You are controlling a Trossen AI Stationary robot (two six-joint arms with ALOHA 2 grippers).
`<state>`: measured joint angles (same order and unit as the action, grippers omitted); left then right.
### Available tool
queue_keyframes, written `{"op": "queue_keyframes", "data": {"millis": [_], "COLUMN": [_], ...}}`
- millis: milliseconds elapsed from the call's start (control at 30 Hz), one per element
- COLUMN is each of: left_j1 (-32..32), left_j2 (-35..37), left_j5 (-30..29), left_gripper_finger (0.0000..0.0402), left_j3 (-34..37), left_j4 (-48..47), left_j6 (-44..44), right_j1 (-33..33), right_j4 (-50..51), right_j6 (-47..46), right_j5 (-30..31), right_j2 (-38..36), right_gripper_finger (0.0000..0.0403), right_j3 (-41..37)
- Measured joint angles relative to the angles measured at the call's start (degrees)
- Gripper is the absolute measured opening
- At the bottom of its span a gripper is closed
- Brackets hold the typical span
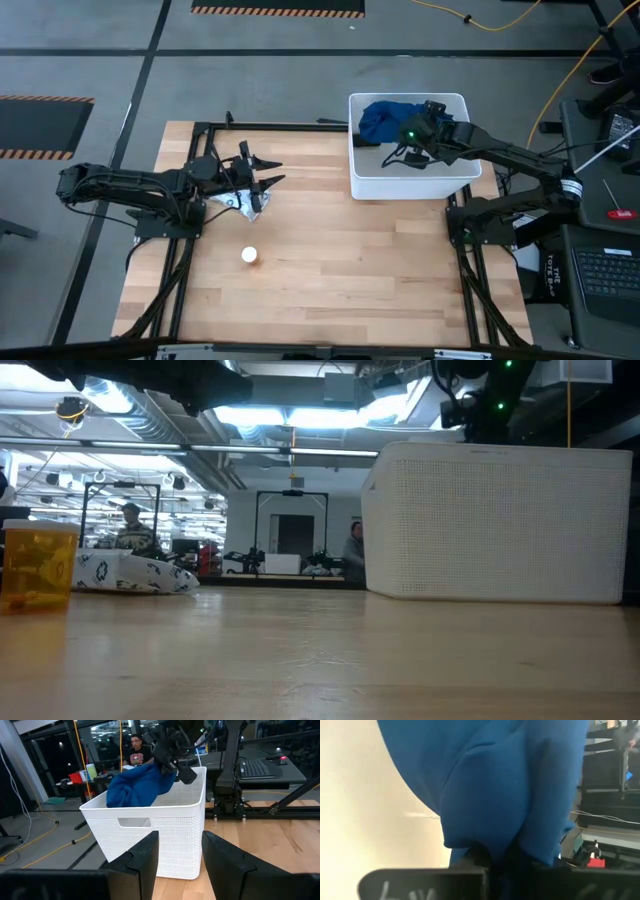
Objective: Pick & place medical supplies in basket/bin
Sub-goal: Put the blue patient gown into the white container
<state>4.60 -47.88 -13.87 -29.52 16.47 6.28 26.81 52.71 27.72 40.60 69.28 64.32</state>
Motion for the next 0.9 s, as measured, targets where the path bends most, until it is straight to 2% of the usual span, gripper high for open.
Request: {"op": "queue_keyframes", "data": {"millis": [133,267,600,900], "left_j1": [0.0,0.0,0.02,0.0], "left_j2": [0.0,0.0,0.0,0.0], "left_j5": [0.0,0.0,0.0,0.0], "left_gripper_finger": [0.0143,0.0143,0.0143,0.0143], "left_j3": [0.02,0.02,0.02,0.0], "left_j4": [-0.01,0.0,0.0,0.0], "left_j6": [0.0,0.0,-0.02,0.0], "right_j1": [1.53,3.17,6.11,8.93], "right_j4": [-3.52,-5.6,-5.32,-4.41], "right_j6": [1.25,1.5,5.53,8.97], "right_j5": [-0.49,-4.12,-5.05,-10.95], "right_j2": [0.0,0.0,0.29,4.4], "right_gripper_finger": [0.0032,0.0032,0.0032,0.0032], "right_j3": [-1.85,-3.47,-3.9,-3.9]}}
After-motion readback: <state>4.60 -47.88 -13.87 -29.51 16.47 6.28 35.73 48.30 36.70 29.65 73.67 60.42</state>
